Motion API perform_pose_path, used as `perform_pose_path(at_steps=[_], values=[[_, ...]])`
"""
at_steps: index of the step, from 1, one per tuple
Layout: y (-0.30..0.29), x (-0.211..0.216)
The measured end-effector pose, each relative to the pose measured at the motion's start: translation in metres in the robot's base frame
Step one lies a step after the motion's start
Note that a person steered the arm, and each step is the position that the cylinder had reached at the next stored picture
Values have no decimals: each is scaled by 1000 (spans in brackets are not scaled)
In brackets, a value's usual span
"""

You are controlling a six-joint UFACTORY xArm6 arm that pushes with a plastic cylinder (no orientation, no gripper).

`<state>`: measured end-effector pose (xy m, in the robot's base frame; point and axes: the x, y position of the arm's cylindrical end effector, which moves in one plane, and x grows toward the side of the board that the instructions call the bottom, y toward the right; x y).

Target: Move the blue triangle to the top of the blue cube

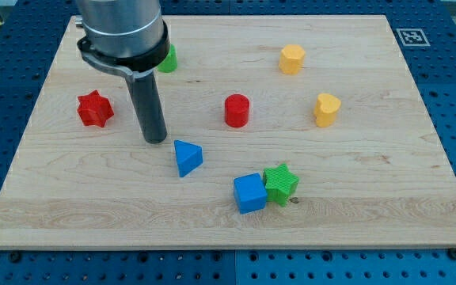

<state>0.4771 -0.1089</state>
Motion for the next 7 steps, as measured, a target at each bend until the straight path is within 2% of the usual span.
perform_pose_path(at_steps=[3,7], values=[[34,20],[30,29]])
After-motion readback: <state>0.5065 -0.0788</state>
